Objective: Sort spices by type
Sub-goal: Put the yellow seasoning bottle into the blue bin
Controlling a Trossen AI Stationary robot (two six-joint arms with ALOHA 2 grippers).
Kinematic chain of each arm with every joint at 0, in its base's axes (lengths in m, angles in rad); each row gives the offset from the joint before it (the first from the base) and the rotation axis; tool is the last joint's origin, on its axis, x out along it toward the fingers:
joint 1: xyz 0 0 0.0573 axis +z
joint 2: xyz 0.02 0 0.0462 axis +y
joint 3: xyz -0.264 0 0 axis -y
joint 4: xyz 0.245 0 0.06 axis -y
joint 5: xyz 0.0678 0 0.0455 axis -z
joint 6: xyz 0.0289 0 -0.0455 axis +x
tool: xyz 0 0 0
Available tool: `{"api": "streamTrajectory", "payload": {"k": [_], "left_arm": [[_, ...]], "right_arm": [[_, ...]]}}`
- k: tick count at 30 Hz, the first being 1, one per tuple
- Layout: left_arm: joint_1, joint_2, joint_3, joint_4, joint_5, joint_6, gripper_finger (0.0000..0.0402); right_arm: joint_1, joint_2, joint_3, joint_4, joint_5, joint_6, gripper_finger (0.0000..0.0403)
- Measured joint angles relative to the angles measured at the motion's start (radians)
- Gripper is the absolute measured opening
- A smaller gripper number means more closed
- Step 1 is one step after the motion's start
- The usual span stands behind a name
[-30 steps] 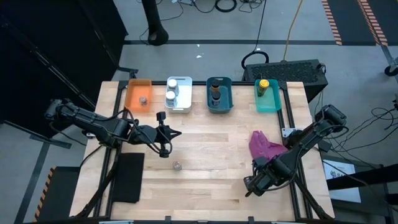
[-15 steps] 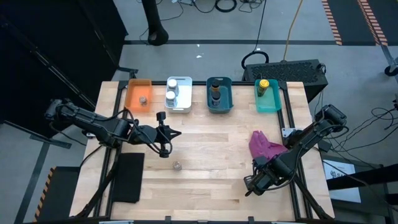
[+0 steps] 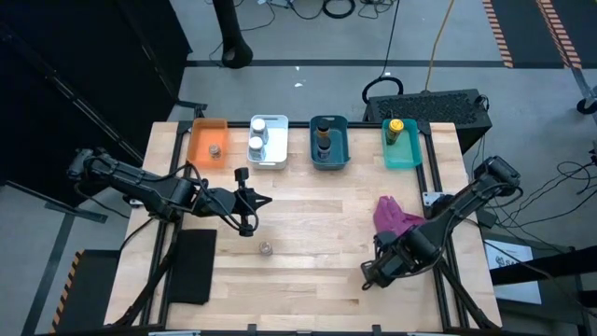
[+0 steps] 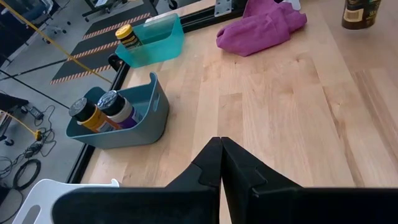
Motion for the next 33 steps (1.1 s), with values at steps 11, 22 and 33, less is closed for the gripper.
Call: {"api": "streamTrajectory", "payload": {"k": [11,22,33], "left_arm": [[0.0,0.0,0.0,0.0,0.0,0.001,0.0011],[0.0,0.0,0.0,-0.028,0.0,0.001,0.0011],[0.0,0.0,0.0,-0.028,0.0,0.006,0.0011]], "right_arm": [[-0.247,0.0,0.14,-0.008,0.096,-0.389,0.0192],[-0.59,0.0,0.384,-0.312,0.168,-0.807,0.0192],[-0.945,-0.003,0.455,-0.498,0.197,-1.061,0.0192]]}}
